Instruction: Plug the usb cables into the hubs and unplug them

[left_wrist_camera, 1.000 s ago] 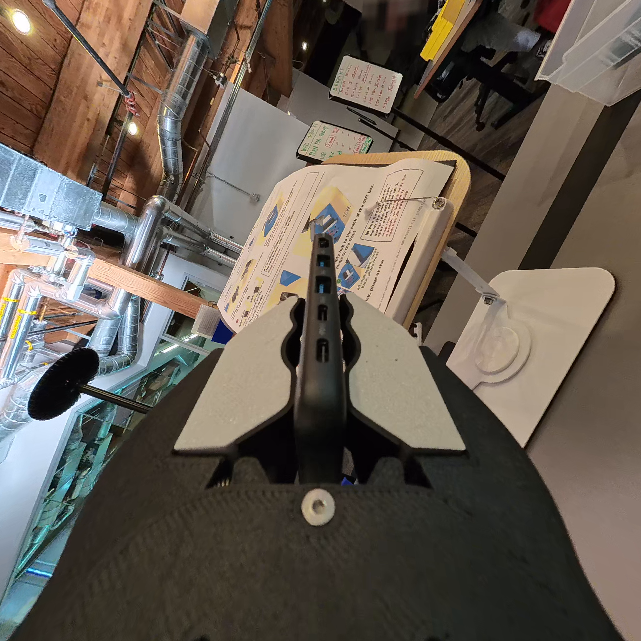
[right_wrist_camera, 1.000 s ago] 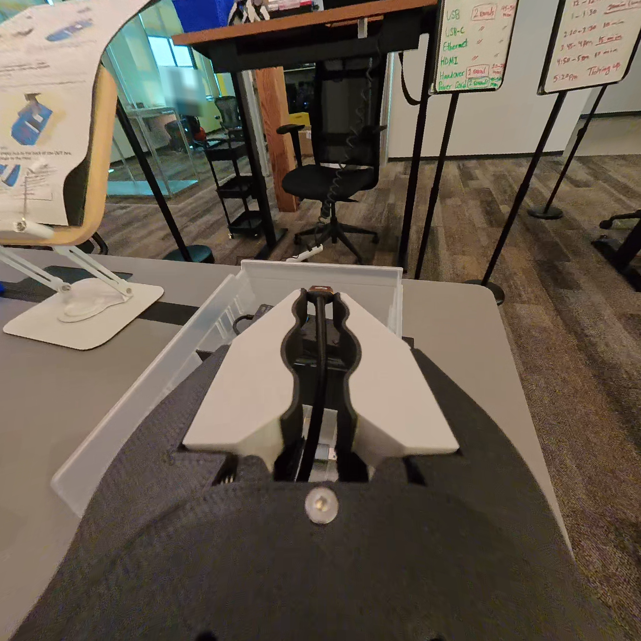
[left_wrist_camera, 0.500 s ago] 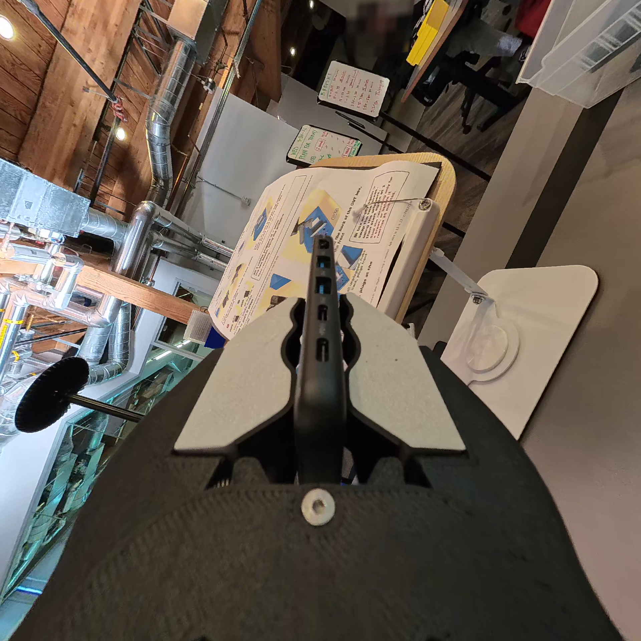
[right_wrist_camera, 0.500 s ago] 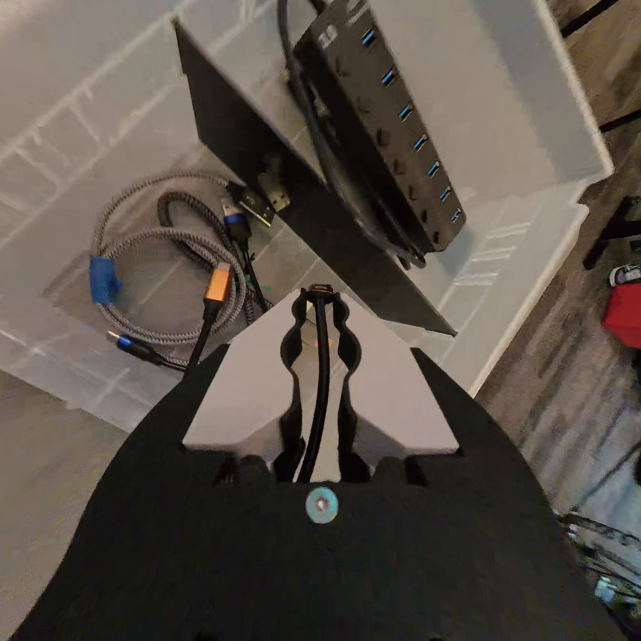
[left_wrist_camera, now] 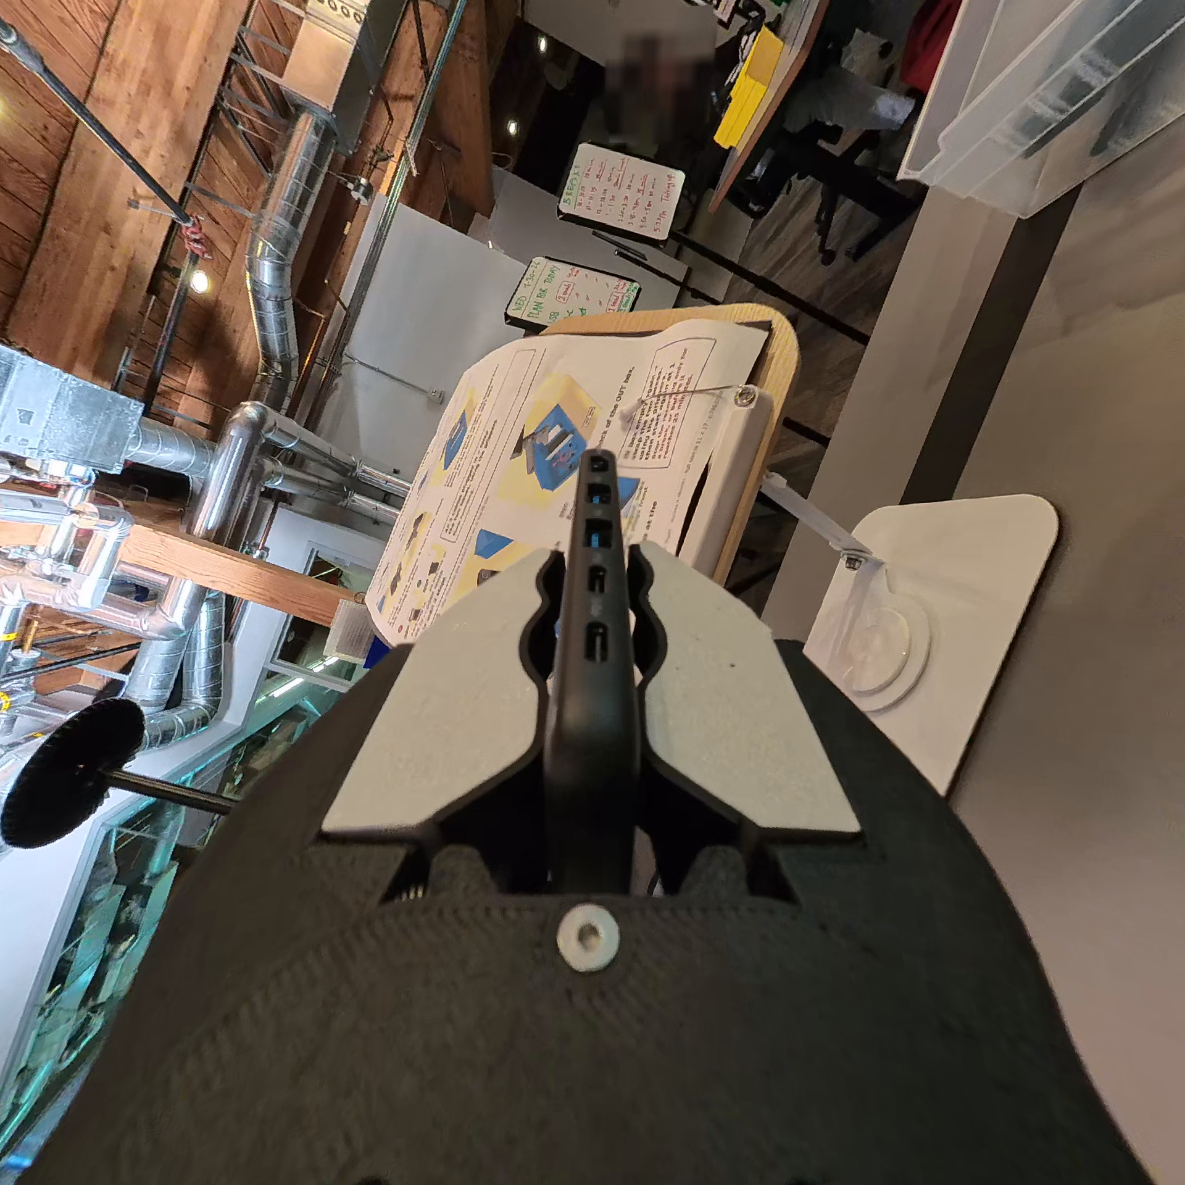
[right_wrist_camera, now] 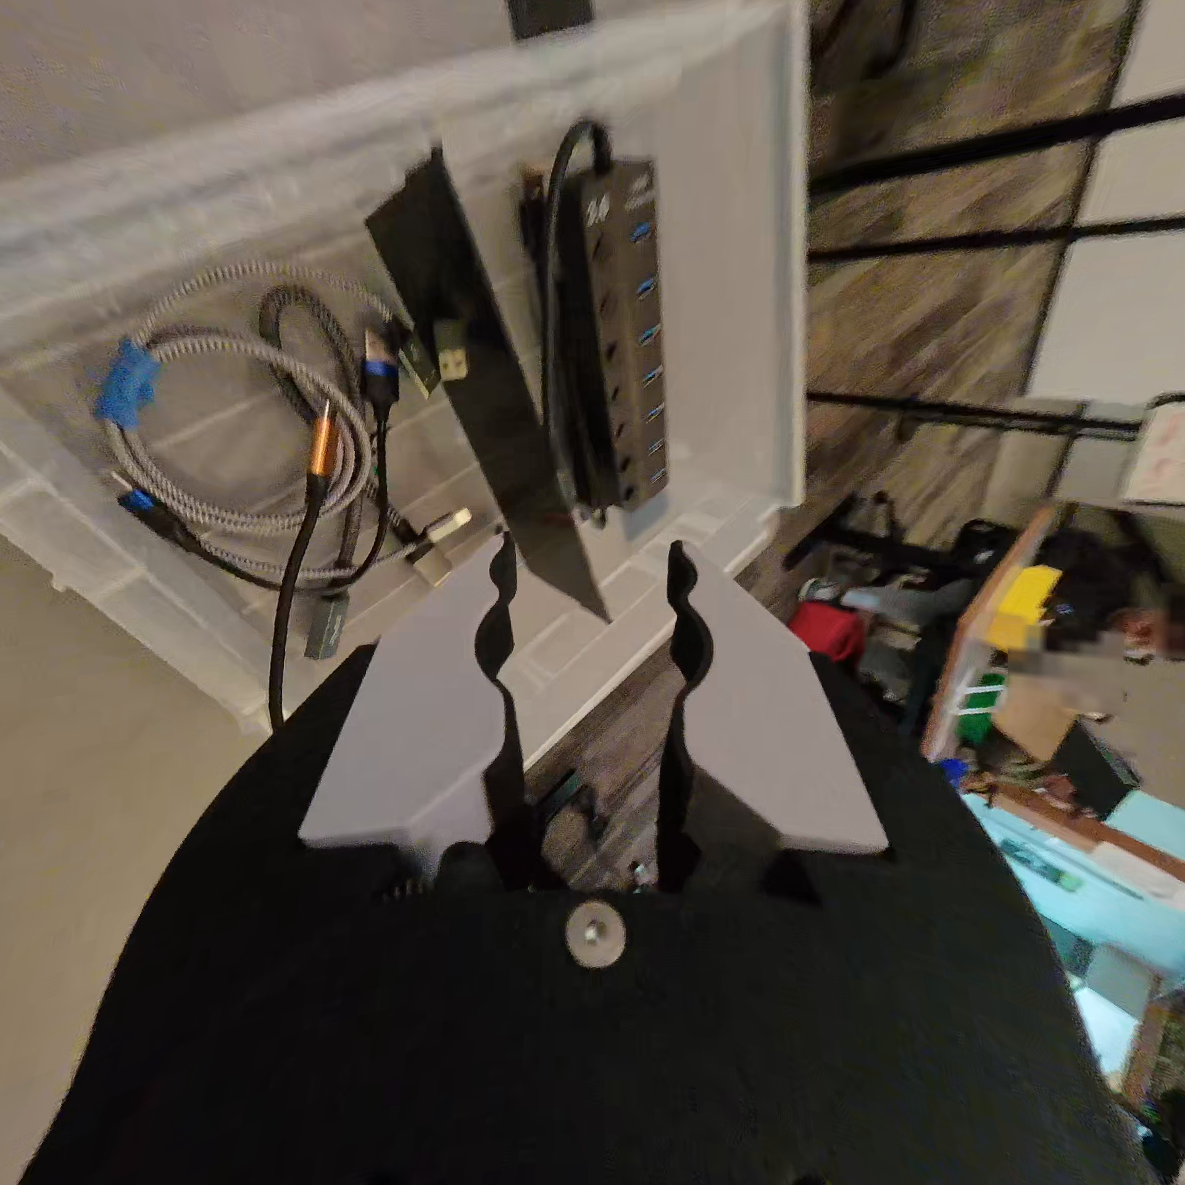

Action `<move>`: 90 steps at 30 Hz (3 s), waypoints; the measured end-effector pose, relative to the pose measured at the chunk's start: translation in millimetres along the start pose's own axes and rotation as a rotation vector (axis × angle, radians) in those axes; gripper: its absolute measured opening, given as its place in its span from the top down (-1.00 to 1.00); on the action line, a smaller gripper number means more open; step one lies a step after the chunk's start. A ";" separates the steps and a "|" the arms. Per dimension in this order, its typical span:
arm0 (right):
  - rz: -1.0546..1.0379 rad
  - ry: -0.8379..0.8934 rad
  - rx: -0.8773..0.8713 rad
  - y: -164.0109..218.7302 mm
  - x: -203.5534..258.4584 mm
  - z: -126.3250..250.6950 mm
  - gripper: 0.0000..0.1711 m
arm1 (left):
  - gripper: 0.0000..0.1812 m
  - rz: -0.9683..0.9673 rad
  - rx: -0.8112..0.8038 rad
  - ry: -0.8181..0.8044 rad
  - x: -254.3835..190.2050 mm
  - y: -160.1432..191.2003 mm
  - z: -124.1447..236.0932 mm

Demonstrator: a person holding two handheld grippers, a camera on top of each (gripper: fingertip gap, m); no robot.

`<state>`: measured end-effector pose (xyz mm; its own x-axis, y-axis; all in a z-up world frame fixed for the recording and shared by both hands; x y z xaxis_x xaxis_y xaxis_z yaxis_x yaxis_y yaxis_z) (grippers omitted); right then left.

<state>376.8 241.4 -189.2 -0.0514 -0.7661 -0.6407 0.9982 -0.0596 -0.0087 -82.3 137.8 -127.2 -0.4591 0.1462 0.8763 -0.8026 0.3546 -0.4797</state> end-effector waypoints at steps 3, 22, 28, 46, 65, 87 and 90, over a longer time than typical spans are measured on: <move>0.086 0.183 -0.237 -69.3 -4.0 63.9 0.51 | 0.79 -0.017 -0.050 0.047 -6.2 -10.2 3.3; 0.675 0.546 -0.759 -312.2 84.9 161.1 0.88 | 0.79 0.008 -0.319 0.256 -42.9 -80.0 31.0; 0.577 0.602 -0.727 -278.3 61.7 180.9 0.89 | 0.49 0.133 -0.312 0.249 -33.2 -88.3 32.9; 0.157 0.394 -0.224 -33.7 -59.5 24.9 0.89 | 0.65 0.154 -0.266 0.101 -3.3 -57.1 24.7; 0.185 0.053 -0.037 -10.0 -29.7 -92.6 0.88 | 0.67 0.105 -0.214 0.162 -23.9 -46.6 10.9; -0.293 0.115 -0.600 -93.8 -56.1 89.5 0.53 | 0.64 0.198 -0.190 0.138 -5.6 -38.2 9.0; -0.327 0.224 -0.851 -160.4 -47.2 157.0 0.56 | 0.62 0.232 -0.178 0.113 4.7 -35.3 11.1</move>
<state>214.1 186.7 -37.0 -0.4141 -0.6478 -0.6395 0.6276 0.3056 -0.7160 -60.4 115.8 -106.7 -0.5689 0.3398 0.7489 -0.5975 0.4549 -0.6603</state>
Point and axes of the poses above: each gripper's, where its closed fingertips meet, z back along the fingers, y out of its underside, x = y × z across the jaws, the point moved 6 cm from there along z, back along the fingers, and after that the axes turned 6 degrees about z, right-handed, at the moved point
